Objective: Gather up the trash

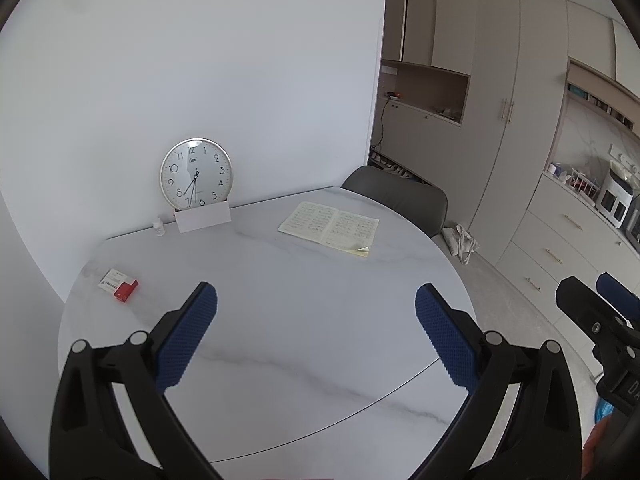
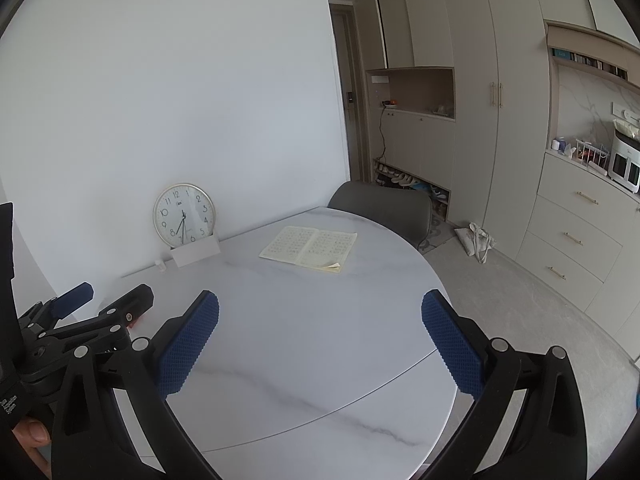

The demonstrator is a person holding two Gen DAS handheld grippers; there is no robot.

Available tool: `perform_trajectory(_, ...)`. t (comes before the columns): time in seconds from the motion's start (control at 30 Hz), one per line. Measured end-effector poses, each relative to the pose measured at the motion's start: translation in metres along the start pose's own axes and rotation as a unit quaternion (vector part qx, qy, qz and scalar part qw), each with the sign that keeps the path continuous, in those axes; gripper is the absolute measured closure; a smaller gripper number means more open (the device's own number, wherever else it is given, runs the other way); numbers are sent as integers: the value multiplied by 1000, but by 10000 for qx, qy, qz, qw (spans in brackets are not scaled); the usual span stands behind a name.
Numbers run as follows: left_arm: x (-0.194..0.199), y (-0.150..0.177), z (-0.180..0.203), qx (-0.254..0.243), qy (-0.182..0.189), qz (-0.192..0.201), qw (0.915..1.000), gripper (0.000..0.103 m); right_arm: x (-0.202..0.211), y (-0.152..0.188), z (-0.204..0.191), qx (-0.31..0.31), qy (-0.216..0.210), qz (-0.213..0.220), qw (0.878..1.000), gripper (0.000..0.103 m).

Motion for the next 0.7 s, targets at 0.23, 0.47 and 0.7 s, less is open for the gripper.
perform_trajectory(0.23,0,1,2,-58,-77,55,9999,8,-1,0,1,-6,14,-33,10000,2)
perform_trajectory(0.47,-1,3,3,-62,-83,96,9999,8,-2,0,1,-19,11,-34,10000,2)
perform_trajectory(0.7,-4,4,1,14,-2,-47,10000,8,-3,1,2,-20,11,-42,10000,2)
Point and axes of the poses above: each gripper's, at about its wrist camera, not at the fingertips, and x roughly against the way its jaws point, z to its right, y to its underside, the point moved 7 cm from there along -x, roughly the way its jaws point, and after that the axes turned 8 degrees about -z, right-handed, at the moved point
